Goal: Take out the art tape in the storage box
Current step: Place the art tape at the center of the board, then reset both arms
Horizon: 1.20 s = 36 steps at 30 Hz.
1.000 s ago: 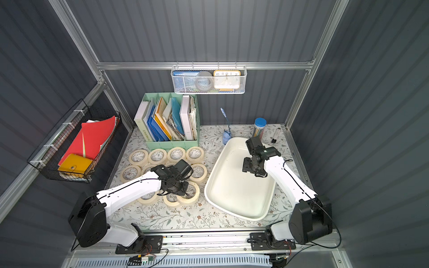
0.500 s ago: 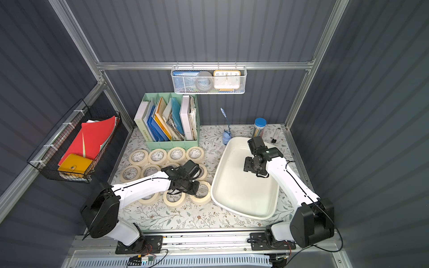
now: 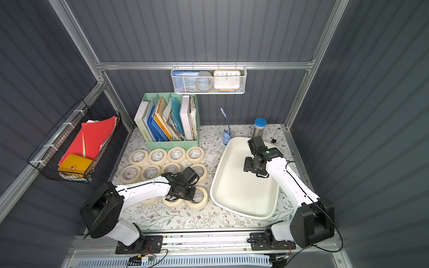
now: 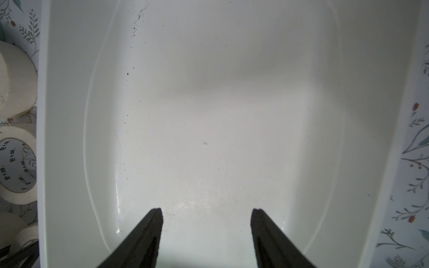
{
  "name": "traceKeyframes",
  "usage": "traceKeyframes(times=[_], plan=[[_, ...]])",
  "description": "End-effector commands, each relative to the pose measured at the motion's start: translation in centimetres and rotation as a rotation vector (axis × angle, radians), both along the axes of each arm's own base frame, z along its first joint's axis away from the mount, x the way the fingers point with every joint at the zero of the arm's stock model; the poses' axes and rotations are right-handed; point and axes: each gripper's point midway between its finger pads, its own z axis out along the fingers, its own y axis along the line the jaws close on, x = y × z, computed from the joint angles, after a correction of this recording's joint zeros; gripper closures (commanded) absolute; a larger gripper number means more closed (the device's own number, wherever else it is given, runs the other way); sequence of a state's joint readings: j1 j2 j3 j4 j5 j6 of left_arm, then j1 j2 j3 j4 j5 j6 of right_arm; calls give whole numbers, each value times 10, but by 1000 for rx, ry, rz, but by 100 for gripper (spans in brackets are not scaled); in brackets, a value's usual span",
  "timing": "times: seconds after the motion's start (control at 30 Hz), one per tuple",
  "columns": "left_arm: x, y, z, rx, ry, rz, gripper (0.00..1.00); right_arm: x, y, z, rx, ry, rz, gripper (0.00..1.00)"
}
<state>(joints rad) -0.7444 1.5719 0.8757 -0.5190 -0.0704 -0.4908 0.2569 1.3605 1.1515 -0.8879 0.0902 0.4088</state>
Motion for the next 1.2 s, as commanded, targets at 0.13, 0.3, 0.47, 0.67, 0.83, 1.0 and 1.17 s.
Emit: traceKeyframes(times=[0.13,0.3,0.47,0.67,0.83,1.0,1.17], plan=[[21,16,3,-1,-67,89,95,-4,-5,-6,-9,-6,-7,32],[26,11,0,-7,-69,83,67,-4,-5,-7,-9,-8,-7,32],[24,12,0,-2,-63,83,44,-5,-7,-8,-17,-8,-9,32],[24,12,10,7,-57,69,18,-3,-8,-9,-20,-24,-4,16],[40,14,54,-10,-198,48,0,4,-15,0,-59,-94,-1,1],[73,57,115,11,-424,121,0,13,-27,0,-100,-186,-22,1],[101,138,150,96,-691,284,0,24,-49,-10,-193,-300,-85,1]])
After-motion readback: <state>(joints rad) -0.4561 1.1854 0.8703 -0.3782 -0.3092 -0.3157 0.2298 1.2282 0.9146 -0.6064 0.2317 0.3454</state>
